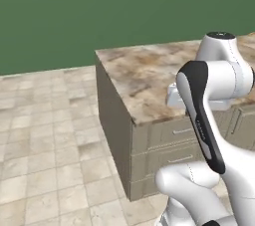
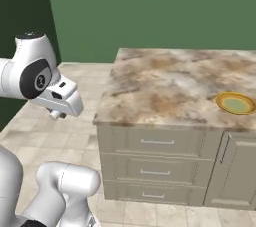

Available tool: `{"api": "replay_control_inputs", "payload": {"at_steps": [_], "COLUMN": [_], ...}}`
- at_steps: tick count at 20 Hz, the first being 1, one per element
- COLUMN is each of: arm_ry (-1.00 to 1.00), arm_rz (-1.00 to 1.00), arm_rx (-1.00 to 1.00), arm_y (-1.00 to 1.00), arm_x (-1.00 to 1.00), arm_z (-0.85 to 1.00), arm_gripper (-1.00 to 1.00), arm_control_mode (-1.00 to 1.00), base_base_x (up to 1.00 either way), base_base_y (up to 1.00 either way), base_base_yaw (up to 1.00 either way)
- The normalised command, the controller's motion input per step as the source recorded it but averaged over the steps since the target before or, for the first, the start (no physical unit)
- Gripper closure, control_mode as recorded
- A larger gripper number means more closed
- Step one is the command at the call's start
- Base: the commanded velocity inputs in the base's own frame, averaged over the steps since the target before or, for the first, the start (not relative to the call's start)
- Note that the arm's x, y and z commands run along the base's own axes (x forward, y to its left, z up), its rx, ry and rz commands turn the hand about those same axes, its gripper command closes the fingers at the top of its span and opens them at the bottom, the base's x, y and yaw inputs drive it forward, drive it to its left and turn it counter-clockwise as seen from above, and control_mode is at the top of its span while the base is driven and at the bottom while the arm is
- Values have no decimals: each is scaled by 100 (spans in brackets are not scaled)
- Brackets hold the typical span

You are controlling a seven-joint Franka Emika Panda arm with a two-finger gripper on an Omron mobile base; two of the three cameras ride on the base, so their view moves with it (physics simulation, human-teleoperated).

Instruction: Pick up the marshmallow and place it in the cup of hot chocolate on the dining counter.

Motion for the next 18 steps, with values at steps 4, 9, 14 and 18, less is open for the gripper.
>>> {"api": "replay_control_inputs", "payload": {"at_steps": [4,9,14,18], "arm_ry": [0,0,0,0], "arm_rz": [0,0,0,0], "arm_rx": [0,0,0,0], "arm_y": [0,0,0,0], "arm_x": [0,0,0,0], "arm_z": [0,0,0,0], "arm_gripper": [100,100,100,100], "arm_control_mode": [100,100,100,100], "base_base_x": [-1,1,25,76], "base_base_y": [100,100,100,100], "base_base_yaw": [-40,-47,-49,-44]}}
